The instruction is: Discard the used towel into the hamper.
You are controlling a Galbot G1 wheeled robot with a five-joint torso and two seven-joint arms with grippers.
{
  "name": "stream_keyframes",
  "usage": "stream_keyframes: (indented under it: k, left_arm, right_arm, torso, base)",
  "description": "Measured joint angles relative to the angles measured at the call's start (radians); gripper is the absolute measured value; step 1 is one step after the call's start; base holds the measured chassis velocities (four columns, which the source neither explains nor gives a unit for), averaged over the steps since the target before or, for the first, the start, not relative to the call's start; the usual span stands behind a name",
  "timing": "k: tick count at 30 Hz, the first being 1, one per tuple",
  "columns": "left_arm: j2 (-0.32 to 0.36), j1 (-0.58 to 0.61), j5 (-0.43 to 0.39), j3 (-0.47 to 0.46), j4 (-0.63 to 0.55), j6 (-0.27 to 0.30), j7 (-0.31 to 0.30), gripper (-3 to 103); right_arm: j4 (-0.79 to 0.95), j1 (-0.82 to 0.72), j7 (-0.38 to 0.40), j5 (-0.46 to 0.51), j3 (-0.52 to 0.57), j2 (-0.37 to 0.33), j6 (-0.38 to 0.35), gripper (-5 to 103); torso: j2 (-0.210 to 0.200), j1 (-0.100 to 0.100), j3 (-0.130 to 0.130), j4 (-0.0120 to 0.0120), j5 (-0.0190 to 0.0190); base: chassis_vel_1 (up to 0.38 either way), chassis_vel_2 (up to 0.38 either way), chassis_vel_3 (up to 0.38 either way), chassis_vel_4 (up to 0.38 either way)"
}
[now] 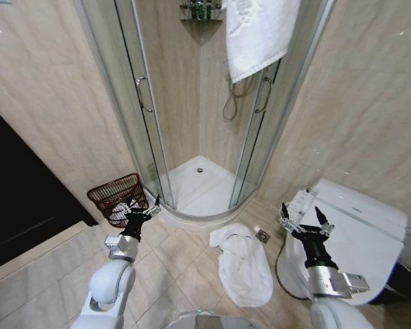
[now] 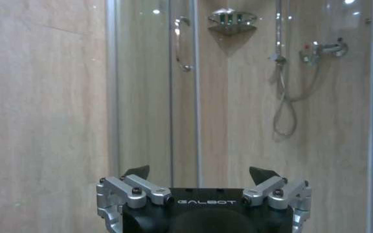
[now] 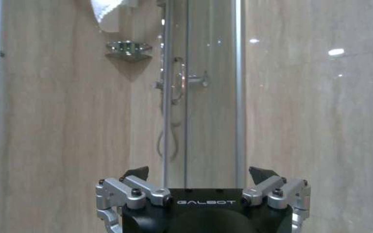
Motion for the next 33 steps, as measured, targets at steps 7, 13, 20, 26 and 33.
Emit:
stream_keyframes:
  k: [7,13,20,26,33]
  left_arm:
    - [-0.002,0.000,0.014,0.006,-0.007,0.006,-0.027,100]
    - [-0.002,0.002,0.036,0.007,-0.013,0.015,-0.045,100]
    - [-0.006,0.014,0.039,0.006,-0.025,0.021,-0.057,100]
    - [-0.007,0.014,0.040,0.006,-0.031,0.023,-0.058,100]
    - [-0.001,0.009,0.038,0.008,-0.032,0.024,-0.057,100]
  right_arm:
    - [0.002,-0.016,0.000,0.011,0.009,-0.006,0.016,100]
    - [0.005,-0.012,0.000,0.015,0.009,-0.005,0.016,100]
    - [0.008,-0.018,-0.003,0.017,0.009,-0.008,0.018,100]
    - [0.011,-0.025,-0.003,0.022,0.014,-0.011,0.023,100]
    - [0.018,-0.023,0.000,0.022,0.010,-0.004,0.015,100]
  torso:
    - [0.033,0.014,0.019,0.0004,0.0000]
    - [0.051,0.022,0.029,0.0000,0.0000]
    - [0.079,0.035,0.044,0.0002,0.0000]
    - [0.110,0.049,0.061,0.0001,0.0000]
    - [0.146,0.065,0.081,0.0001,0.0000]
  base:
    - [0.067,0.062,0.066,0.067]
    - [0.010,0.011,0.008,0.004]
    - [0.000,0.000,0.000,0.000]
    - [0.000,0.000,0.000,0.000]
    - [0.000,0.000,0.000,0.000]
